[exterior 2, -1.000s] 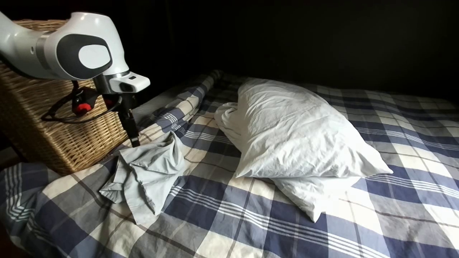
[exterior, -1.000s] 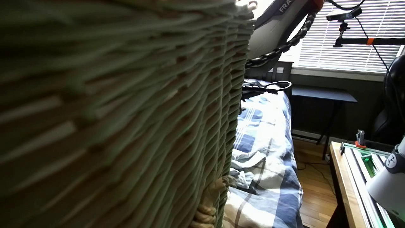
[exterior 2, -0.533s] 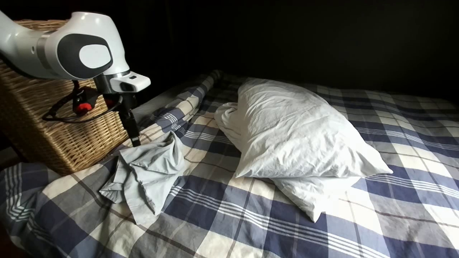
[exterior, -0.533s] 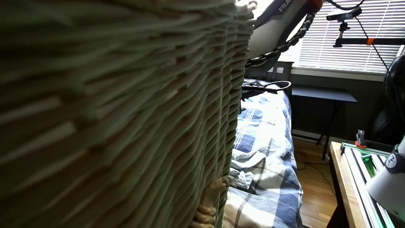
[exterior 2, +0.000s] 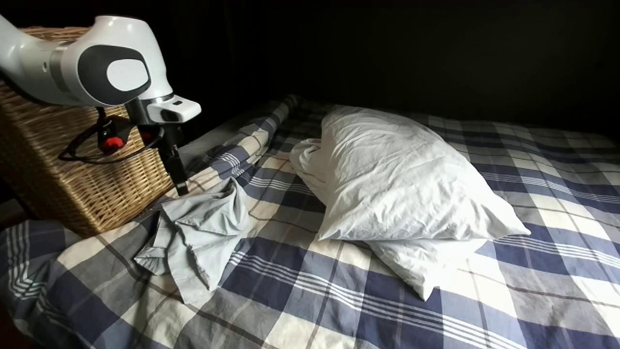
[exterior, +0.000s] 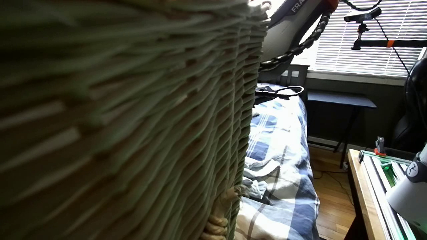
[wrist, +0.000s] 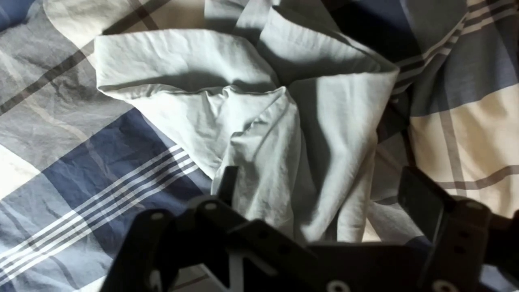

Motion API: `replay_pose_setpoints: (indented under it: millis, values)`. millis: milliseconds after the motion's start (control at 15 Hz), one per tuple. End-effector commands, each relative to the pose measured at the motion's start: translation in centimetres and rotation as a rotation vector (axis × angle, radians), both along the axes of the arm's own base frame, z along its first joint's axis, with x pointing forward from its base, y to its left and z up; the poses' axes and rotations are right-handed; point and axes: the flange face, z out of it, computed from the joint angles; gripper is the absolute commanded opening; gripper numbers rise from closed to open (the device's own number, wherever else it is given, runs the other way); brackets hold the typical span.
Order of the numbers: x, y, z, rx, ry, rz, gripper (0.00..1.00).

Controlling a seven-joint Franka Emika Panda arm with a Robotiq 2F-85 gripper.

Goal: Put the pillow case in the laundry basket.

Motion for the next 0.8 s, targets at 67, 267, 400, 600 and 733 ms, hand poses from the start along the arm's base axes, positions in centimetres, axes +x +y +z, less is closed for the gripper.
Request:
replay_pose_setpoints:
  millis: [67, 267, 400, 600, 733]
  values:
    - [1.7, 2.7, -1.8, -0.02, -0.009, -0.034, 1.0]
    - [2.6, 3.7, -3.3, -0.068, -0.012, -0.083, 1.0]
    - [3.3, 3.4, -4.1, -0.121, -0.033, -0.122, 1.0]
    - [4.7, 2.9, -5.5, -0.178, -0.066, -0.171, 1.0]
    - [5.6, 2.7, -6.6, -0.197, -0.089, -0.159, 1.0]
